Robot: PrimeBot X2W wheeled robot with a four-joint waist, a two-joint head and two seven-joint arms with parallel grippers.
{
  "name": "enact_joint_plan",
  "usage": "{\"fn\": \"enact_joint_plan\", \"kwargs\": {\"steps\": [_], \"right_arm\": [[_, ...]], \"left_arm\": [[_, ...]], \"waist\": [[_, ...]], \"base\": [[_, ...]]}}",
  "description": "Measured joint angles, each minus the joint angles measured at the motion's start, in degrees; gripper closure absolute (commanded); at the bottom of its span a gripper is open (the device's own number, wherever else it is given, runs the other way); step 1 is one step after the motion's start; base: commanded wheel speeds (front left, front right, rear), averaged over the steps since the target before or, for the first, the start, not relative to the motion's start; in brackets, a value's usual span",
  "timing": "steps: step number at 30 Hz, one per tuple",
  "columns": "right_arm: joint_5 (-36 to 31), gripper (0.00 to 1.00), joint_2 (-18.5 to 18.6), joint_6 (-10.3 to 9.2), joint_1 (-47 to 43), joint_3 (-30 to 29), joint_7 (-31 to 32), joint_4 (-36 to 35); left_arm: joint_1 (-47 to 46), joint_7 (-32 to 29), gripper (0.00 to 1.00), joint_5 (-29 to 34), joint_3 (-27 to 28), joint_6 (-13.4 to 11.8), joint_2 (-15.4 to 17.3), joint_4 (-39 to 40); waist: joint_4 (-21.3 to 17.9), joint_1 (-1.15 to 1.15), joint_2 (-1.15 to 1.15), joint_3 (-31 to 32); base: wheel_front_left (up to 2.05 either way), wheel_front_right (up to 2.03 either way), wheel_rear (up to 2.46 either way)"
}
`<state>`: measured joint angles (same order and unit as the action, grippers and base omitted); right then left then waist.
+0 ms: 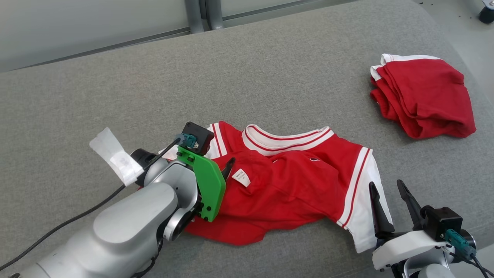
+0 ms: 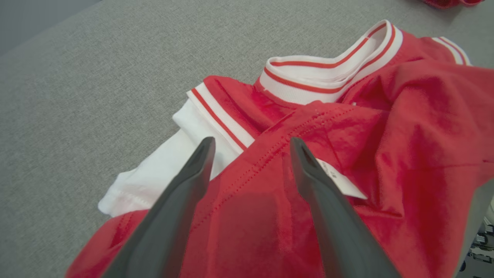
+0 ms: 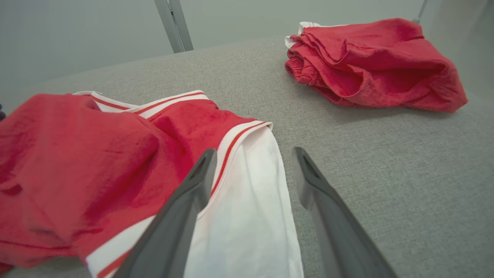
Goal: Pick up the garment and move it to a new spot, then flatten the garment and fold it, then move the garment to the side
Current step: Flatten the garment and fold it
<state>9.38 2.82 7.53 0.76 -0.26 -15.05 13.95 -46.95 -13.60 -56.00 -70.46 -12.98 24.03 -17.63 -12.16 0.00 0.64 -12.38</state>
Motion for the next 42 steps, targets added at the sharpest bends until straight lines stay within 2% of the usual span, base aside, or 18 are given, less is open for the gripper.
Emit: {"fn": "enact_joint_plan", "kwargs": {"steps": [6, 13, 14, 15, 16, 17, 29, 33, 37, 42], "right_arm": [[0.51, 0.00, 0.04, 0.00, 0.25, -0.03, -0.01, 0.45], [1.47, 0.00, 0.04, 0.00, 0.01, -0.19, -0.01, 0.82], [1.49, 0.00, 0.04, 0.00, -0.10, -0.20, -0.01, 0.83], [1.55, 0.00, 0.03, 0.00, -0.21, -0.21, -0.01, 0.86], [1.56, 0.00, 0.03, 0.00, -0.29, -0.27, -0.01, 0.86], [1.56, 0.00, 0.03, 0.00, -0.38, -0.36, -0.01, 0.86], [1.08, 0.00, 0.02, 0.00, -0.46, -1.23, -0.01, 0.81], [0.79, 0.00, 0.02, 0.00, -0.49, -1.60, -0.01, 0.78], [0.46, 0.00, 0.02, 0.00, -0.59, -1.83, 0.00, 0.76], [-0.29, 0.00, 0.01, 0.00, -1.83, -2.75, -0.01, 0.59]], "left_arm": [[-1.77, -2.42, 0.00, 0.88, -0.99, 2.65, -2.09, -4.82], [-1.90, -3.48, 0.00, 0.78, -1.47, 4.88, -2.48, -8.54], [-1.90, -3.48, 0.41, 0.78, -1.49, 4.92, -2.48, -8.86], [-1.87, -3.46, 0.65, 0.78, -1.48, 4.93, -2.54, -9.12], [-1.82, -3.39, 0.95, 0.76, -1.46, 4.93, -2.66, -9.37], [-1.76, -3.39, 1.00, 0.75, -1.48, 4.93, -2.81, -9.54], [-0.93, -2.85, 1.00, 0.67, -1.33, 4.85, -3.52, -7.86], [-0.92, -0.71, 1.00, -0.77, 1.41, 3.36, -2.92, -4.43], [-1.39, 0.14, 1.00, -1.26, 3.45, 2.44, -1.08, -1.83], [-2.18, -0.30, 1.00, -3.81, 7.39, 1.48, 4.63, 4.78]], "waist": [[-2.01, 0.00, 0.00, -0.82], [-4.59, 0.00, 0.00, -1.48], [-4.82, 0.00, 0.00, -1.51], [-5.01, 0.00, 0.00, -1.52], [-5.10, 0.00, 0.00, -1.49], [-5.11, 0.00, 0.00, -1.40], [-2.61, 0.00, 0.00, -0.68], [-1.17, 0.00, 0.00, -0.22], [-0.41, 0.00, 0.00, 0.23], [0.45, 0.00, 0.00, 1.65]], "base": [[0.00, 0.00, 0.00], [0.00, 0.00, 0.00], [0.00, 0.00, 0.00], [0.00, 0.00, 0.00], [0.00, 0.00, 0.00], [0.00, 0.00, 0.00], [0.00, 0.00, 0.00], [0.00, 0.00, 0.00], [0.00, 0.00, 0.00], [0.00, 0.00, 0.00]]}}
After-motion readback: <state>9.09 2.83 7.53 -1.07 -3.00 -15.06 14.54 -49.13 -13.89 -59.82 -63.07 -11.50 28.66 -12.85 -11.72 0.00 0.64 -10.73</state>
